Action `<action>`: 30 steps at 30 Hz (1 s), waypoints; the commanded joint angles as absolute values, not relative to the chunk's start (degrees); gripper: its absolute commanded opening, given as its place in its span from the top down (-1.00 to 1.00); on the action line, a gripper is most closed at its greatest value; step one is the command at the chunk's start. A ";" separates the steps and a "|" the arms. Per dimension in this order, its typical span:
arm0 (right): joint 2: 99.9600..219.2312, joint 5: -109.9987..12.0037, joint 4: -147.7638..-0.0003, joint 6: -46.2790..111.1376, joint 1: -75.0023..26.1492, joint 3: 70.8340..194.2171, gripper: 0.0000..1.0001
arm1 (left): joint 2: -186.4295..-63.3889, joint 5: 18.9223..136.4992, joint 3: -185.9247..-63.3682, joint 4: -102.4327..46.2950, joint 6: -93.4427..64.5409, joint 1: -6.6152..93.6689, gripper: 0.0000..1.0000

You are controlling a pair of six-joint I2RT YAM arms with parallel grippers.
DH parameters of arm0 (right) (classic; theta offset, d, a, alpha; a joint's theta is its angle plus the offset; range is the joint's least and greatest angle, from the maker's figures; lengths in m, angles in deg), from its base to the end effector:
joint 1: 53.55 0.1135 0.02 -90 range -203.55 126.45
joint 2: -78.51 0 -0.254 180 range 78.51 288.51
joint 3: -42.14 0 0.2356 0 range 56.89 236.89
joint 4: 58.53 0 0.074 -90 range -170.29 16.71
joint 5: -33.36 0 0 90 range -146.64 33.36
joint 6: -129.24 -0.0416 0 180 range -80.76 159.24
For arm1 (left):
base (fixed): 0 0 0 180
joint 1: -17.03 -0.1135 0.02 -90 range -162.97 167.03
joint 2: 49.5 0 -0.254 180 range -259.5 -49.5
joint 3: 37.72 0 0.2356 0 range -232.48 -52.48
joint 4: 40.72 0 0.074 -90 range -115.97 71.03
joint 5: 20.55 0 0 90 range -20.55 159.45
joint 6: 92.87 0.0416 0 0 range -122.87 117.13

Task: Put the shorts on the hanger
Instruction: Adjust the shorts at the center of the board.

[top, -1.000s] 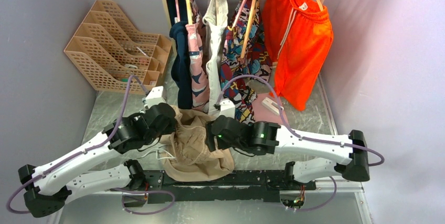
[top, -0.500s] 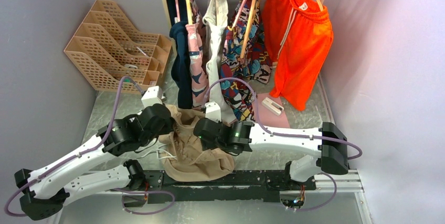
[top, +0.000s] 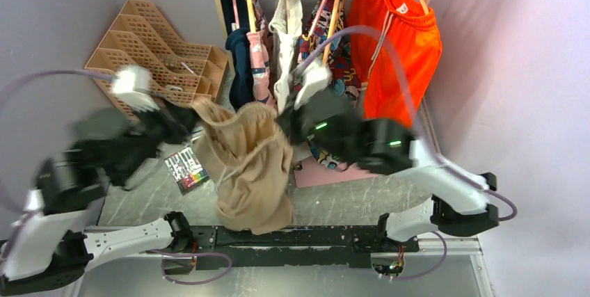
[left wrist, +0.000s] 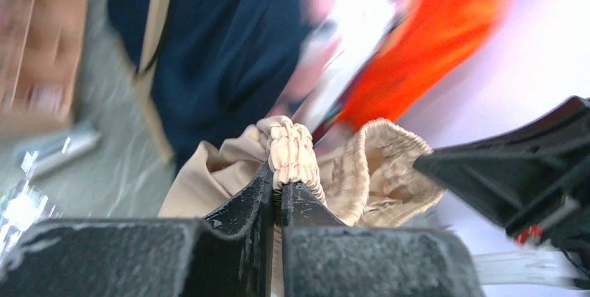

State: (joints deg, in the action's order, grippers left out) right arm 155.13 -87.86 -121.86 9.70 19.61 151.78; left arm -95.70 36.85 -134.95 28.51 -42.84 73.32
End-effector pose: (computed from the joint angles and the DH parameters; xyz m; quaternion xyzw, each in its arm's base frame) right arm 0.0940 0.2363 0.4337 -0.1860 0.8253 0.2285 0.4816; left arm 0.0719 -0.0674 0.4459 -0.0526 0.7930 -0.2674 0.5449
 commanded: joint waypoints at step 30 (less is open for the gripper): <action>152.40 -69.80 -108.64 43.24 19.46 192.48 1.00 | -104.28 72.59 -176.30 1.14 -12.85 73.05 0.86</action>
